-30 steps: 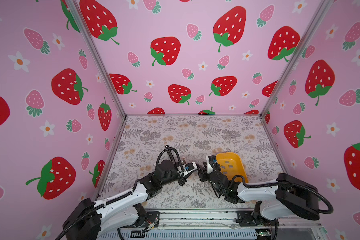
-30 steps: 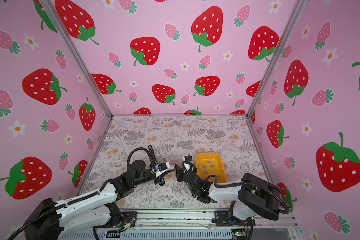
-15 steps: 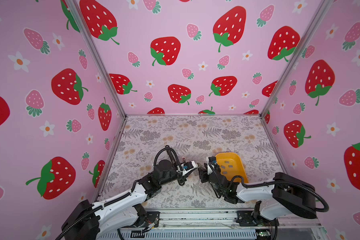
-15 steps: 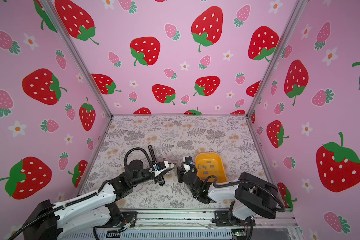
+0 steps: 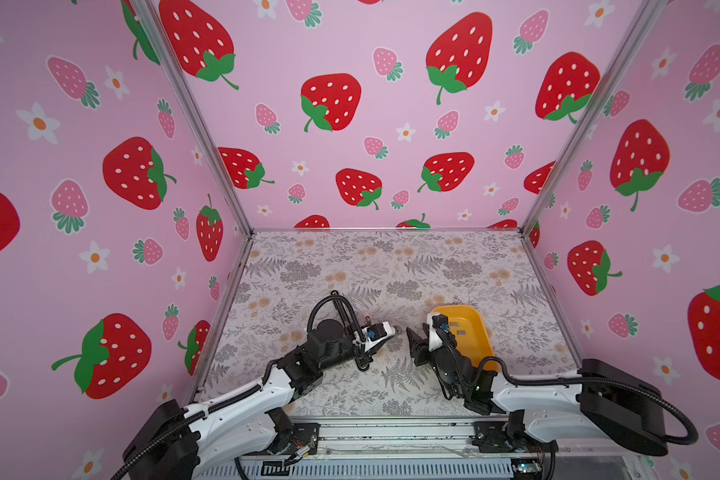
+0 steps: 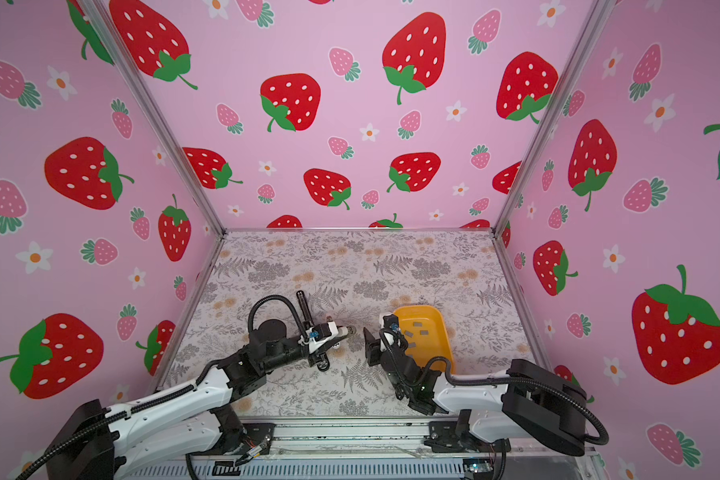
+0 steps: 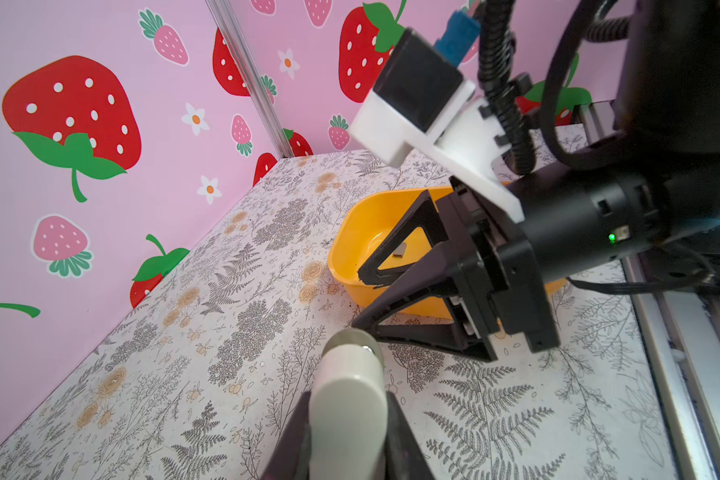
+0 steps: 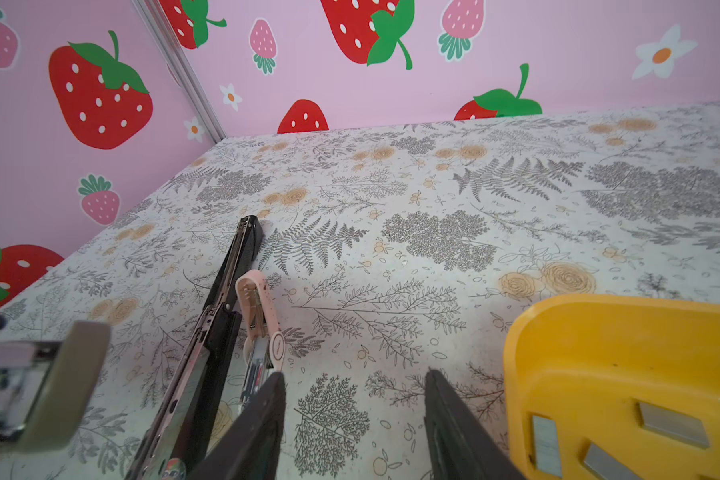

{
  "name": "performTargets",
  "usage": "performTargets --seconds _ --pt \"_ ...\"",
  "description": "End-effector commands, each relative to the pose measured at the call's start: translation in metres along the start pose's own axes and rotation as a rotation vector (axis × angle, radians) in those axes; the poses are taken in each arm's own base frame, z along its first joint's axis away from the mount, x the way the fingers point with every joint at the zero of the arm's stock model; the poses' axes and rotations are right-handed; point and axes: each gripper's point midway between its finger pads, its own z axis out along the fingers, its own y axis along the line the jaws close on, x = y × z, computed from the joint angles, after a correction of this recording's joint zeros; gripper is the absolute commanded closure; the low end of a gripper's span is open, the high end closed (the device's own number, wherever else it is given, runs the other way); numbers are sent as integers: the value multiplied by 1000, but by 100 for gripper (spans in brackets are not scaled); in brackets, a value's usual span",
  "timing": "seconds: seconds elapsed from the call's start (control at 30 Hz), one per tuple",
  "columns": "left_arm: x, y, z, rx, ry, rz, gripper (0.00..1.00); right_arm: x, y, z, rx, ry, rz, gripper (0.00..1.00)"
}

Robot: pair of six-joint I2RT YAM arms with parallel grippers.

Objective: Load the staples into the stapler

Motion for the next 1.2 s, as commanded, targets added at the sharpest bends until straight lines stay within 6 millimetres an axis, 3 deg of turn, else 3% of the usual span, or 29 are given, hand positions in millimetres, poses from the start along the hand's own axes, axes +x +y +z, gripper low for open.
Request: performTargets --seconds 0.0,0.17,0.3,0.4,0.57,0.73,0.83,1.17 --pt "-11 0 -2 4 -46 18 100 -9 -3 -7 -3 -37 -82 43" --pt "-10 -3 -2 21 -40 21 100 -27 12 -27 -152 -126 -204 41" --pt "-11 -8 -3 51 -44 44 100 -26 41 -48 -373 -168 -322 40" --pt "-10 -11 -5 67 -42 64 100 -27 52 -60 -456 -187 -361 40" --pt "-8 -14 -7 79 -33 84 100 -45 72 -82 -597 -263 -348 52" --pt "-12 -22 -9 126 -54 97 100 -56 85 -80 -635 -268 -337 69" --pt "-15 -26 -11 143 -69 101 100 -47 93 -71 -644 -225 -352 75" --pt "-26 -35 -17 201 -121 106 100 -28 84 -49 -557 -164 -366 81"
